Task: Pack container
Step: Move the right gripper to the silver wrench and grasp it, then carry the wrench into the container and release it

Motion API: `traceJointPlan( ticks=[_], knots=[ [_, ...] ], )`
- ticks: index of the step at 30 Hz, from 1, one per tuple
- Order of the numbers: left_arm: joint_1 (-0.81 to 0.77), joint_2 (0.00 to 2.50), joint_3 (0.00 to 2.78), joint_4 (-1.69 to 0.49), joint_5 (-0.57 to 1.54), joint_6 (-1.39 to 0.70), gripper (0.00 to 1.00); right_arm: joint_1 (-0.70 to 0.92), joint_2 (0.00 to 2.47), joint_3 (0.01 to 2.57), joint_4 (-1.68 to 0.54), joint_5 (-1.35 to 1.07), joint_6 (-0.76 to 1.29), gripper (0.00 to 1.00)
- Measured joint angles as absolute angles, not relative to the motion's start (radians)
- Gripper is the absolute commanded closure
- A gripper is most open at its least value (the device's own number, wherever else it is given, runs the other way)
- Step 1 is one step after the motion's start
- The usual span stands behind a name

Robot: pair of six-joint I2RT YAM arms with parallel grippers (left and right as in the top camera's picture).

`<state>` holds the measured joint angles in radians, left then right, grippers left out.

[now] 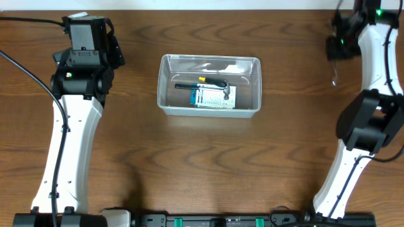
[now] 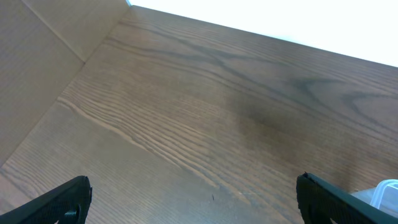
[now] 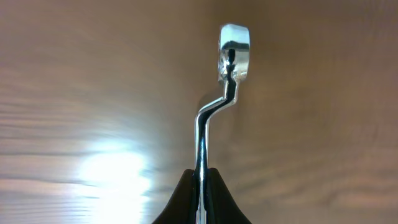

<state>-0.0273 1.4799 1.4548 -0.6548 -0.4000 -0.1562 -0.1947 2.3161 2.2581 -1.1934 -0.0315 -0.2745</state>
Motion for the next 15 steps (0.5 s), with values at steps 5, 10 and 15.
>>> traceJointPlan(
  ticks=[5,10,15],
  knots=[
    [-0.027,1.480,1.455,-0.655,-0.400,-0.156,0.02,-0.072,2.215,2.355,-1.196,-0.154,-0.374,0.99],
    [-0.027,1.480,1.455,-0.655,-0.400,-0.156,0.02,0.103,2.119,2.378,-1.214,-0.231,-0.506,0.99],
    [-0.027,1.480,1.455,-0.655,-0.400,-0.156,0.02,0.273,2.109,2.379,-1.274,-0.257,-0.606,0.99]
  ],
)
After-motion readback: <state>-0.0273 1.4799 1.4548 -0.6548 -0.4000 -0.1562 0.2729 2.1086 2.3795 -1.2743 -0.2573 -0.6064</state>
